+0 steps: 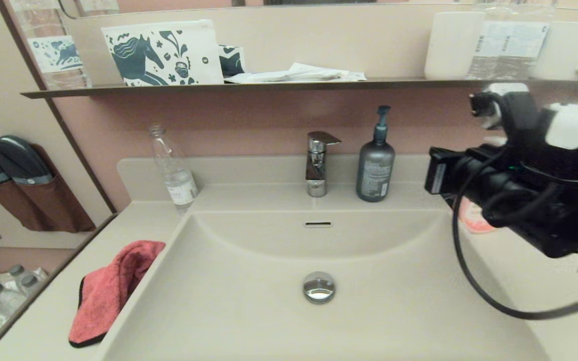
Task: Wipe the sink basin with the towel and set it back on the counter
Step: Turn on the faucet
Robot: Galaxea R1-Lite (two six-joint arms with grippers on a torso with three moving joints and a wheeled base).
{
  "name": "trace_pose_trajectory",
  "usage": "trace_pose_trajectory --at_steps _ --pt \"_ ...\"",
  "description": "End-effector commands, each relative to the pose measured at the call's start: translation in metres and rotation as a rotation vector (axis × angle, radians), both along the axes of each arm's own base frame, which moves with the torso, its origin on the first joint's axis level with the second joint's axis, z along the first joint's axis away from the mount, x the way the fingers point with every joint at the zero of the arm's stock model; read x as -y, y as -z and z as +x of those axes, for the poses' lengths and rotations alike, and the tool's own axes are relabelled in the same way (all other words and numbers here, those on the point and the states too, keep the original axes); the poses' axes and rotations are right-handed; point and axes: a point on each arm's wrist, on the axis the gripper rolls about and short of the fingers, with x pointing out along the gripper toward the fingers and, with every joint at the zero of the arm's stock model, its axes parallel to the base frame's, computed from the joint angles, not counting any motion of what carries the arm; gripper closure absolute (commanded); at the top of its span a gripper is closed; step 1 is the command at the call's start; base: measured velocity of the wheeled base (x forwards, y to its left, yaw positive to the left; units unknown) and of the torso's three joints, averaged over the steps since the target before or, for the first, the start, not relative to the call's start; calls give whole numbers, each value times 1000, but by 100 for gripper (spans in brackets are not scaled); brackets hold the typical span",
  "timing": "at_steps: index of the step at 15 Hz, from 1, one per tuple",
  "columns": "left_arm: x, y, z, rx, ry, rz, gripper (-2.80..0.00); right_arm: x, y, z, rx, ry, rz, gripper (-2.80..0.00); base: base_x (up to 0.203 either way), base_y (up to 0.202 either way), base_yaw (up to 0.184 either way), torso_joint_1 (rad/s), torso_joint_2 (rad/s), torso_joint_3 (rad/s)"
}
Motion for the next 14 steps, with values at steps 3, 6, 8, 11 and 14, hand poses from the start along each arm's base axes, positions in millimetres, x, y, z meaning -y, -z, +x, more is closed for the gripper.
trace_pose_trajectory --at_steps 3,6,8,11,14 --pt "0 0 0 1 0 1 0 -58 20 53 9 -41 7 0 0 0 0 0 0 0" --pt "0 0 0 1 0 1 0 -80 33 53 -13 -109 -18 0 0 0 0 0 0 0" --pt "0 0 0 0 0 0 0 -89 41 57 -25 -125 -28 0 0 0 0 0 0 0" --pt "0 0 0 0 0 0 0 -102 40 67 -3 -149 -11 0 0 0 0 0 0 0" --pt "0 0 0 1 0 0 0 -111 38 78 17 -160 3 0 0 0 0 0 0 0"
